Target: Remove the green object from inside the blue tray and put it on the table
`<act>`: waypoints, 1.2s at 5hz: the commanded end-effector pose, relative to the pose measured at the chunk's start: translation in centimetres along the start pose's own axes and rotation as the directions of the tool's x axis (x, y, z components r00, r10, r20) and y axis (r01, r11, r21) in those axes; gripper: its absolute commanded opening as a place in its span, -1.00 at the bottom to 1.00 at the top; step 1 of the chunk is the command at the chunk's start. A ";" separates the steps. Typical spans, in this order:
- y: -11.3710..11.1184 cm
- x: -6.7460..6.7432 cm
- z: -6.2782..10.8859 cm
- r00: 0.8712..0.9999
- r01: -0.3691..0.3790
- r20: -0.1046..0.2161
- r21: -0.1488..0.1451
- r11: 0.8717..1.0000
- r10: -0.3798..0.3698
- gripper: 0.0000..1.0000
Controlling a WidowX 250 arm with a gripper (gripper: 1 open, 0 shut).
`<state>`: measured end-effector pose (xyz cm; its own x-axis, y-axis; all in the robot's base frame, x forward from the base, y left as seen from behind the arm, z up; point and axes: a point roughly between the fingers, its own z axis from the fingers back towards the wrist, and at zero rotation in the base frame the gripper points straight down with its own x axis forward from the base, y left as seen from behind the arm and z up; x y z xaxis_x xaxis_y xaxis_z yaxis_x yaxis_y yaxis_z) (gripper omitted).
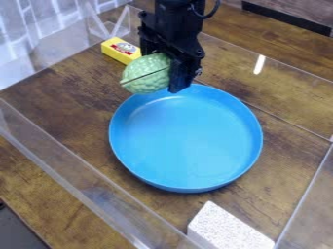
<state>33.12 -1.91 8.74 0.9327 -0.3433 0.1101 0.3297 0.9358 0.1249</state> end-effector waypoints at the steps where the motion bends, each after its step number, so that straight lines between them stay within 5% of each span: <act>1: 0.0 1.1 3.4 0.994 0.019 0.104 0.038 0.999 -0.023 -1.00; 6: 0.3 1.1 3.1 0.994 0.057 0.085 0.099 0.994 -0.065 -1.00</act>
<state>33.31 -1.97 9.62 0.9084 -0.4027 0.1127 0.3751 0.9037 0.2064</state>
